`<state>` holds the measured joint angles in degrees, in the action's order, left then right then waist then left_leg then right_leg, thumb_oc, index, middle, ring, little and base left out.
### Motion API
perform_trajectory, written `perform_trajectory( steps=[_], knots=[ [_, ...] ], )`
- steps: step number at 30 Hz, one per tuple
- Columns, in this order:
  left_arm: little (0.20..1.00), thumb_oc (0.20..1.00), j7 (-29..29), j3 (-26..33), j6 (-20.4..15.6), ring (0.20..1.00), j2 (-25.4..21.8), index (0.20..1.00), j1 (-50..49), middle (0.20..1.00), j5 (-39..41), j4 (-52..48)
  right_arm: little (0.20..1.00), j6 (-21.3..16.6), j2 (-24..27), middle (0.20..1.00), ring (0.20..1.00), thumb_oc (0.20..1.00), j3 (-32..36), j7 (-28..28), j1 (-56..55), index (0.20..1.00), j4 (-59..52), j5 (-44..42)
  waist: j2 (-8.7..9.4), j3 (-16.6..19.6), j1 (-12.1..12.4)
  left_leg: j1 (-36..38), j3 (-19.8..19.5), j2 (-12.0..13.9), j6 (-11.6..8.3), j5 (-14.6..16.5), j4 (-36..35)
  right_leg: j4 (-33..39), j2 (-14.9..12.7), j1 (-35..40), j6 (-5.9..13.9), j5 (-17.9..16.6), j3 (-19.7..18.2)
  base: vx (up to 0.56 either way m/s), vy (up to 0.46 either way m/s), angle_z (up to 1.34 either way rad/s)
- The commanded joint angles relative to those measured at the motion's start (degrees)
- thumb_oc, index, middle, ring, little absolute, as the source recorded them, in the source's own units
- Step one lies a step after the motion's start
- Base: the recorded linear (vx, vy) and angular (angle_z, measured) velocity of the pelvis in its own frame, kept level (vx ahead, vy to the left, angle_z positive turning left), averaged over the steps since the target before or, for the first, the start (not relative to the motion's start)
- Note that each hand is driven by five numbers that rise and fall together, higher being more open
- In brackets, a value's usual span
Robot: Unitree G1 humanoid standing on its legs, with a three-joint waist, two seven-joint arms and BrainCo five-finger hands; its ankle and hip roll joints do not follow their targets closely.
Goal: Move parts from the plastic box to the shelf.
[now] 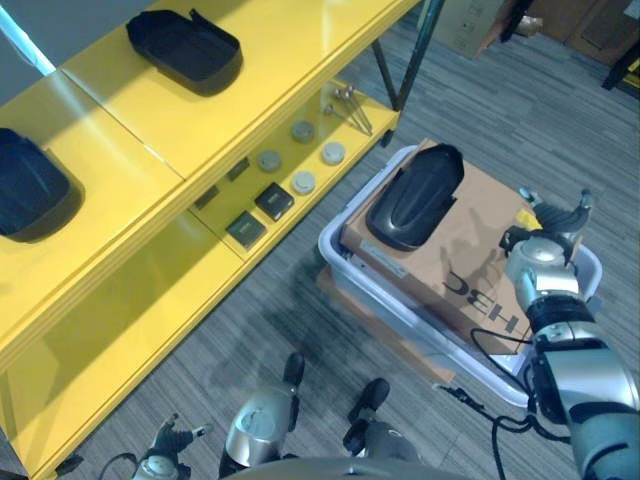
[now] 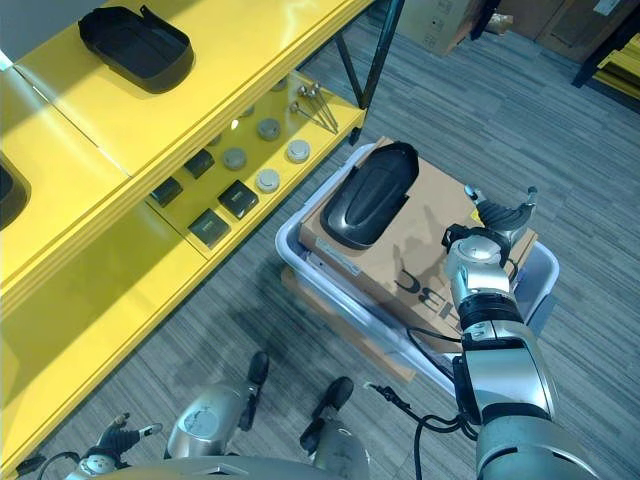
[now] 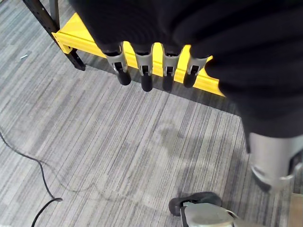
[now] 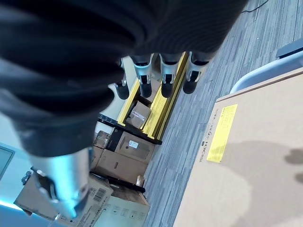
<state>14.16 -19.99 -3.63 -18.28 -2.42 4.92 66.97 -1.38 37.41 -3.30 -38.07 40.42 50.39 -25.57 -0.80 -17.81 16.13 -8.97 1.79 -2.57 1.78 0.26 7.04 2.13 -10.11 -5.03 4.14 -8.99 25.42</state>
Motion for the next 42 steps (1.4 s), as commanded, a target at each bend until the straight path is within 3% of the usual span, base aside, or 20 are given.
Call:
perform_trajectory(
  steps=[1,42],
  knots=[
    [1.000,1.000,0.2,-2.3,0.1,1.000,-1.6,1.000,-1.5,1.000,0.9,2.5,1.000,-2.9,4.6,1.000,1.000,1.000,-2.4,-1.7,-1.2,1.000,-2.6,-0.8,0.13,3.2,1.8,-1.5,-1.8,2.4,-1.51,4.6,0.0,-6.4,-3.1,-1.4,5.80,8.3,-2.5,0.00,0.000,0.00],
    [1.000,1.000,0.2,-2.3,0.1,1.000,-1.6,1.000,-1.5,1.000,0.9,2.5,1.000,-2.9,4.6,1.000,1.000,1.000,-2.4,-1.7,-1.2,1.000,-2.6,-0.8,0.13,3.2,1.8,-1.5,-1.8,2.4,-1.51,4.6,0.0,-6.4,-3.1,-1.4,5.80,8.3,-2.5,0.00,0.000,0.00]
  ],
)
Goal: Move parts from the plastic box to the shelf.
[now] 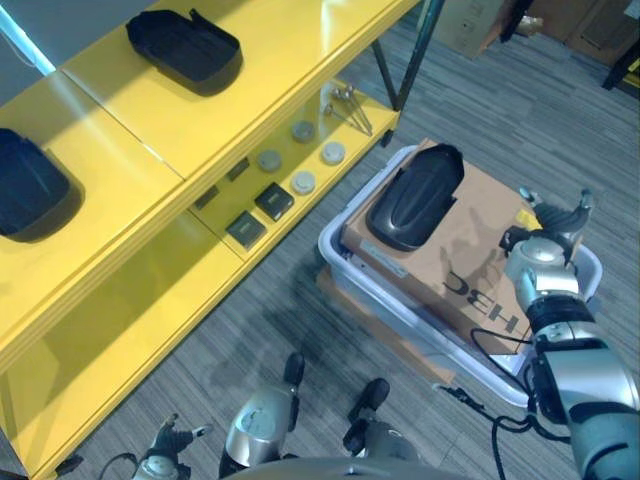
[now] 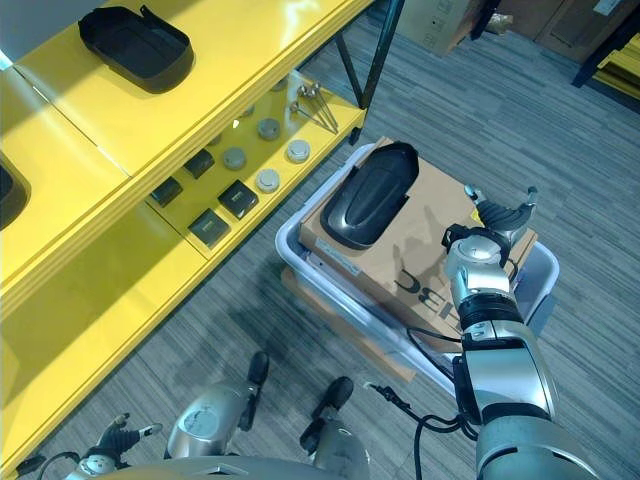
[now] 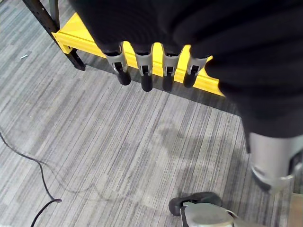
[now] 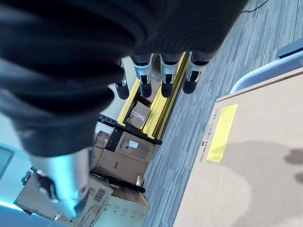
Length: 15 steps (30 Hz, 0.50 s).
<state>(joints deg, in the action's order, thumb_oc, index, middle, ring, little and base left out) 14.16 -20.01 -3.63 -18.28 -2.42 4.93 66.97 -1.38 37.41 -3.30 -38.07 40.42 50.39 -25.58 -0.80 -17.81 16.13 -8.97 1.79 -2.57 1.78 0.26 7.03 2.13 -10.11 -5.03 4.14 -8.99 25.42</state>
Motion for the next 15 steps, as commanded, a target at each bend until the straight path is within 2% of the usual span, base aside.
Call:
perform_trajectory(
  steps=[1,15],
  knots=[
    [1.000,1.000,0.2,-2.3,0.1,1.000,-1.6,1.000,-1.5,1.000,0.9,2.5,1.000,-2.9,4.6,1.000,1.000,1.000,-2.4,-1.7,-1.2,1.000,-2.6,-0.8,0.13,3.2,1.8,-1.5,-1.8,2.4,-1.51,4.6,0.0,-6.4,-3.1,-1.4,5.79,8.3,-2.5,0.00,0.000,0.00],
    [1.000,1.000,0.2,-2.3,0.1,1.000,-1.6,1.000,-1.5,1.000,0.9,2.5,1.000,-2.9,4.6,1.000,1.000,1.000,-2.4,-1.7,-1.2,1.000,-2.6,-0.8,0.13,3.2,1.8,-1.5,-1.8,2.4,-1.51,4.6,0.0,-6.4,-3.1,-1.4,5.79,8.3,-2.5,0.00,0.000,0.00]
  ],
)
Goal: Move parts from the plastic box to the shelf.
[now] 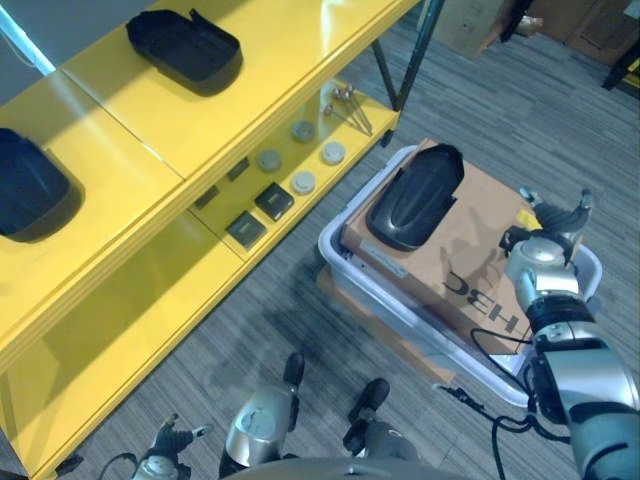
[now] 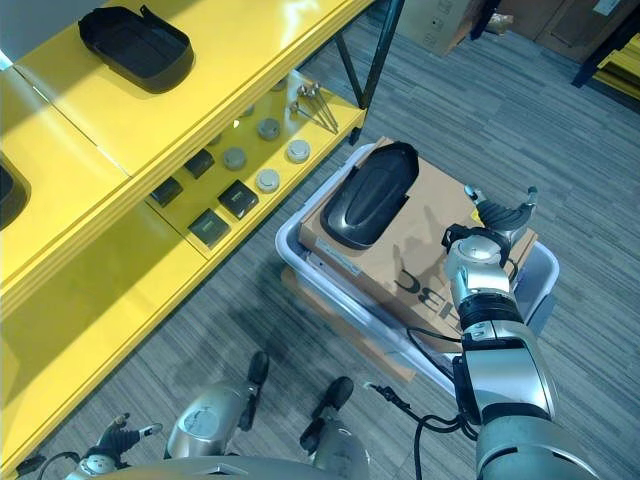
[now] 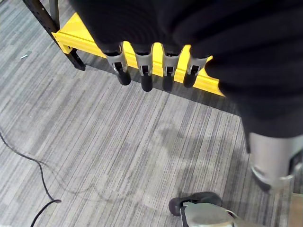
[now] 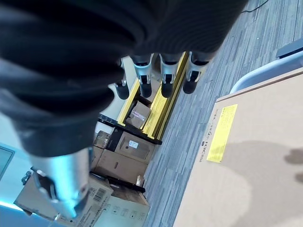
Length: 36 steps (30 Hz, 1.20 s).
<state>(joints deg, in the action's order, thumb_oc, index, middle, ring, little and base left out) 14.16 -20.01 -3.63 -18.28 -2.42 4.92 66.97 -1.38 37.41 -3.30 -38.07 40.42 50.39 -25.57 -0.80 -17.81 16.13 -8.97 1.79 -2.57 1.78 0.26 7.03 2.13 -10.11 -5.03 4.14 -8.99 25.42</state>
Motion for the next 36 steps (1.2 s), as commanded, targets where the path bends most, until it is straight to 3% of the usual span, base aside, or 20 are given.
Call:
perform_trajectory(
  steps=[1,36],
  knots=[
    [1.000,1.000,0.2,-2.3,0.1,1.000,-1.6,1.000,-1.5,1.000,0.9,2.5,1.000,-2.9,4.6,1.000,1.000,1.000,-2.4,-1.7,-1.2,1.000,-2.6,-0.8,0.13,3.2,1.8,-1.5,-1.8,2.4,-1.51,4.6,0.0,-6.4,-3.1,-1.4,5.79,8.3,-2.5,0.00,0.000,0.00],
    [1.000,1.000,0.2,-2.3,0.1,1.000,-1.6,1.000,-1.5,1.000,0.9,2.5,1.000,-2.9,4.6,1.000,1.000,1.000,-2.4,-1.7,-1.2,1.000,-2.6,-0.8,0.13,3.2,1.8,-1.5,-1.8,2.4,-1.51,4.6,0.0,-6.4,-3.1,-1.4,5.79,8.3,-2.5,0.00,0.000,0.00]
  ],
)
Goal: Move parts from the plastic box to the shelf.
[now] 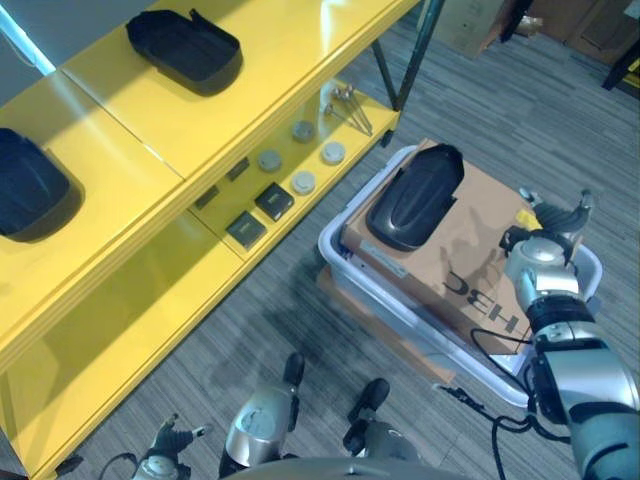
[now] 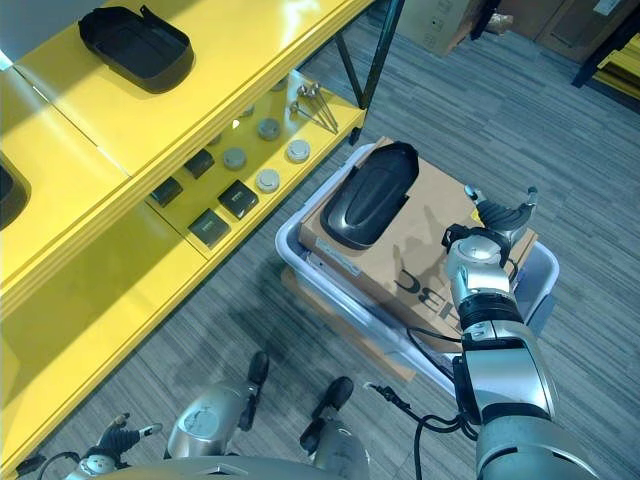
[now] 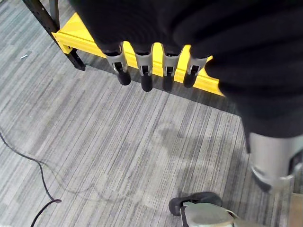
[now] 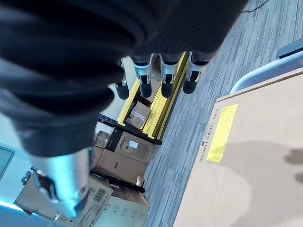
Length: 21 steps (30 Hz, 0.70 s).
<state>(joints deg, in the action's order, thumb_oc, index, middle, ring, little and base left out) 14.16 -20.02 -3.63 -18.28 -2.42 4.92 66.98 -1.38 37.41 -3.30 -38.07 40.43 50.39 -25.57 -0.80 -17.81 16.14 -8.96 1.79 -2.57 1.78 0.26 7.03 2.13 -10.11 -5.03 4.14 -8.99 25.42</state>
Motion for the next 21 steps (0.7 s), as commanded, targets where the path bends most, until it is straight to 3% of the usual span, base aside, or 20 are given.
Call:
perform_trajectory(
  steps=[1,4,5,7,8,11,21],
  knots=[
    [1.000,1.000,0.2,-2.3,0.1,1.000,-1.6,1.000,-1.5,1.000,0.9,2.5,1.000,-2.9,4.6,1.000,1.000,1.000,-2.4,-1.7,-1.2,1.000,-2.6,-0.8,0.13,3.2,1.8,-1.5,-1.8,2.4,-1.52,4.6,0.0,-6.4,-3.1,-1.4,5.79,8.3,-2.5,0.00,0.000,0.00],
    [1.000,1.000,-0.4,-3.6,-1.1,1.000,-1.4,1.000,-2.5,1.000,1.7,1.1,1.000,-4.0,6.6,1.000,1.000,1.000,-5.1,1.0,1.6,1.000,2.8,-1.5,-1.27,1.6,3.7,-3.8,-3.9,1.2,-1.66,4.1,0.6,-6.8,-3.9,-2.9,6.02,8.2,-2.1,-0.07,0.147,0.00],
    [1.000,1.000,-1.9,-2.1,-1.1,1.000,-1.5,1.000,-4.1,1.000,2.2,0.5,1.000,-0.2,5.2,1.000,1.000,1.000,-6.2,2.1,1.3,1.000,3.9,-0.3,-1.52,1.6,4.8,-3.2,-4.4,0.8,-1.80,4.1,0.2,-6.3,-4.0,-2.0,6.21,8.4,-2.3,0.12,0.191,0.13],
    [1.000,1.000,-2.1,-1.6,-1.6,1.000,-1.7,1.000,-5.3,1.000,2.2,0.4,1.000,1.7,3.2,1.000,1.000,1.000,-9.4,3.3,0.9,1.000,8.6,1.1,-2.33,1.3,6.2,-3.0,-4.8,0.4,-2.00,4.0,0.0,-6.1,-4.5,-1.3,6.21,8.7,-2.3,0.32,0.060,0.28],
    [1.000,1.000,-1.9,2.9,-1.5,1.000,-0.2,1.000,-12.0,1.000,-4.4,-0.5,1.000,2.6,-3.3,1.000,1.000,1.000,-0.2,-0.5,-19.8,1.000,-1.7,-1.2,1.63,10.6,4.2,8.8,-1.6,2.7,-2.40,2.2,-8.4,-1.7,-1.9,9.6,5.88,9.3,-1.5,0.44,-0.132,0.27],
    [1.000,1.000,-1.9,2.9,-1.6,1.000,-0.2,1.000,-12.0,1.000,-4.4,-0.5,1.000,2.6,-3.4,1.000,1.000,1.000,-0.3,-0.6,-19.6,1.000,-1.7,-1.2,1.59,10.6,4.2,8.8,-1.6,2.7,-2.43,2.2,-8.3,-1.8,-1.9,9.5,5.85,9.4,-1.5,0.14,-0.070,1.66],
    [1.000,1.000,-1.7,2.9,-1.2,1.000,-0.2,1.000,-12.1,1.000,-4.5,-0.7,1.000,2.6,-3.6,1.000,1.000,1.000,-0.4,-0.8,-19.7,1.000,-1.7,-1.3,1.65,10.5,4.3,8.8,-1.7,2.7,-2.44,2.2,-8.4,-1.7,-1.9,9.7,5.84,9.3,-1.5,0.00,0.000,-0.17]
  ],
)
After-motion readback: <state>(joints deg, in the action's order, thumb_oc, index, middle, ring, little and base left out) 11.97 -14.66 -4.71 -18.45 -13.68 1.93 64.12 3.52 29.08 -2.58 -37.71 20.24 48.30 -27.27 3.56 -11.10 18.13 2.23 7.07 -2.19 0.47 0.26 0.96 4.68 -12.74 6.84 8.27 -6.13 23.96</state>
